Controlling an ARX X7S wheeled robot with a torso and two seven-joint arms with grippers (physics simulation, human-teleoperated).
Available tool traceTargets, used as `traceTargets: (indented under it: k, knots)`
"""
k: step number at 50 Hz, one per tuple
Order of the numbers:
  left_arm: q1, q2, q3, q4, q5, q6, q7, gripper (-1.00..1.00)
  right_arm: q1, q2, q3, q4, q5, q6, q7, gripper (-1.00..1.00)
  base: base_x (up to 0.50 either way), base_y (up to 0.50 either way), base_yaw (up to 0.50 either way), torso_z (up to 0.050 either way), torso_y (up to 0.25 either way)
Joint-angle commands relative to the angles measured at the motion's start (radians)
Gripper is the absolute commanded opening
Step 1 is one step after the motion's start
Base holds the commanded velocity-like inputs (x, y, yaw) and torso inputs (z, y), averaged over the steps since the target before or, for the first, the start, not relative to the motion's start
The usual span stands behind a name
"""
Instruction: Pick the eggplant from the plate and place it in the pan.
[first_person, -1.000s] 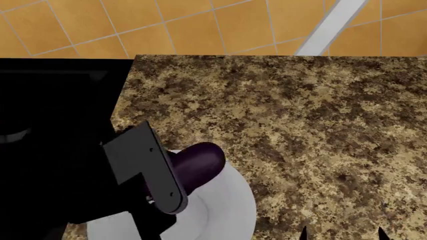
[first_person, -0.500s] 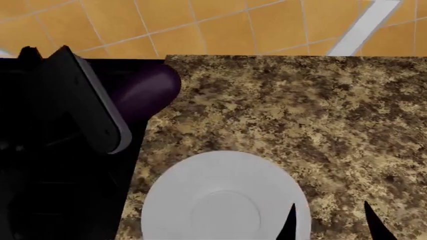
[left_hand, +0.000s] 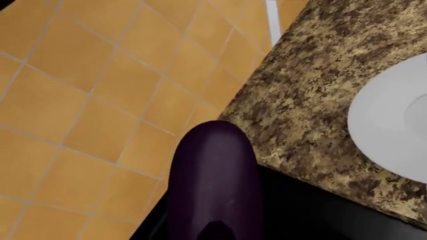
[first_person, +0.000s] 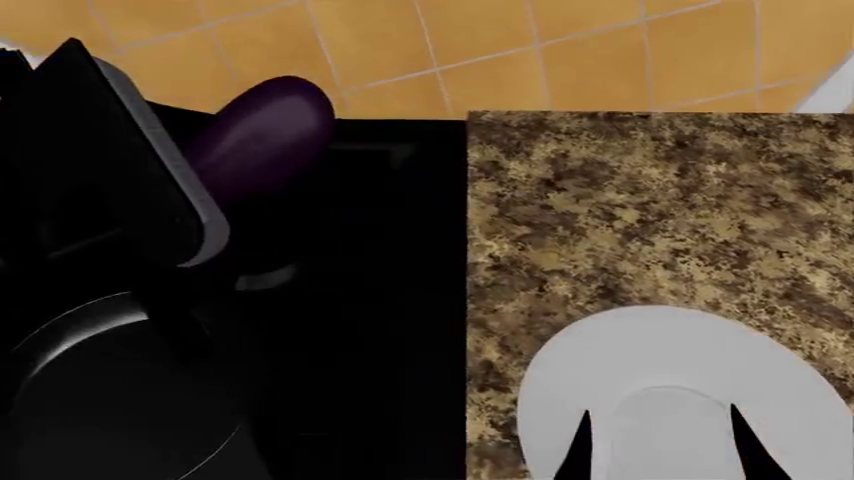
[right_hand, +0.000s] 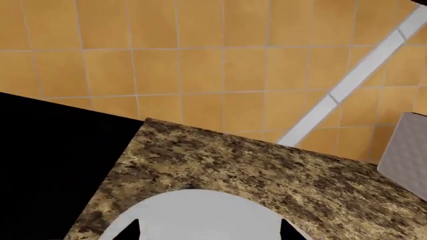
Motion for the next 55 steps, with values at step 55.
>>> traceTargets:
  k: [55]
  knots:
    - [0.27,-0.074,0.095,-0.087,0.049,0.028,-0.052,-1.0,-0.024,-0.018,0.069,-0.068,0.085,0.05,-0.03,1.0,0.0,0.07,0.0,0.0,0.0]
